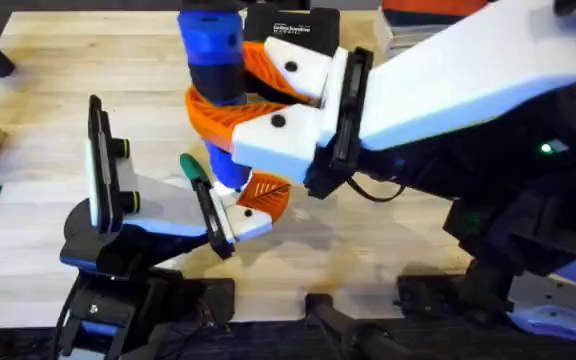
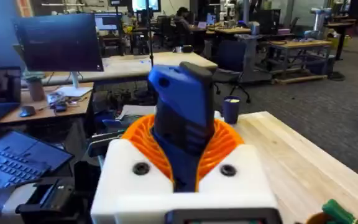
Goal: Pick up the gripper from the table and insert it into the empty holder that is missing its gripper. Then pick up a screw, insert it into the mounting hole, and use the screwdriver to tighten it. Finally, clean up the table by picking up the vegetable and placing it into the bucket.
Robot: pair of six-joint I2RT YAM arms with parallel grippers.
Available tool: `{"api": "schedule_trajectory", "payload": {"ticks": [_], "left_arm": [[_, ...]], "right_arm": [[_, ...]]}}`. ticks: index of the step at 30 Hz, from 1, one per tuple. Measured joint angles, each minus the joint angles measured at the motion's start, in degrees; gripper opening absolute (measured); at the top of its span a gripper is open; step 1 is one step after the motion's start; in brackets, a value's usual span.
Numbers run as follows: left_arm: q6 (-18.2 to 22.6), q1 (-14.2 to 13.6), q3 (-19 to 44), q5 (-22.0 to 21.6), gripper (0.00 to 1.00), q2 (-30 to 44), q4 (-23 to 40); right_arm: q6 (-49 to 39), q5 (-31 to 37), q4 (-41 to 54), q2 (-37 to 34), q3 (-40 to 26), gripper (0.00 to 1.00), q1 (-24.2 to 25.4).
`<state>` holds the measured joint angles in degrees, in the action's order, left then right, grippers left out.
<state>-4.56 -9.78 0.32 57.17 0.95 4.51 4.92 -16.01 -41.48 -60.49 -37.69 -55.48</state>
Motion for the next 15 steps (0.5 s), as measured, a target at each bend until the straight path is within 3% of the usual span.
{"api": "schedule_trajectory", "payload": {"ticks": [15], "left_arm": [[0.0, 0.0, 0.0, 0.0, 0.004, 0.0, 0.0]], "right_arm": [[-0.9, -0.2, 1.9, 0.0, 0.0, 0.128, 0.0]]}}
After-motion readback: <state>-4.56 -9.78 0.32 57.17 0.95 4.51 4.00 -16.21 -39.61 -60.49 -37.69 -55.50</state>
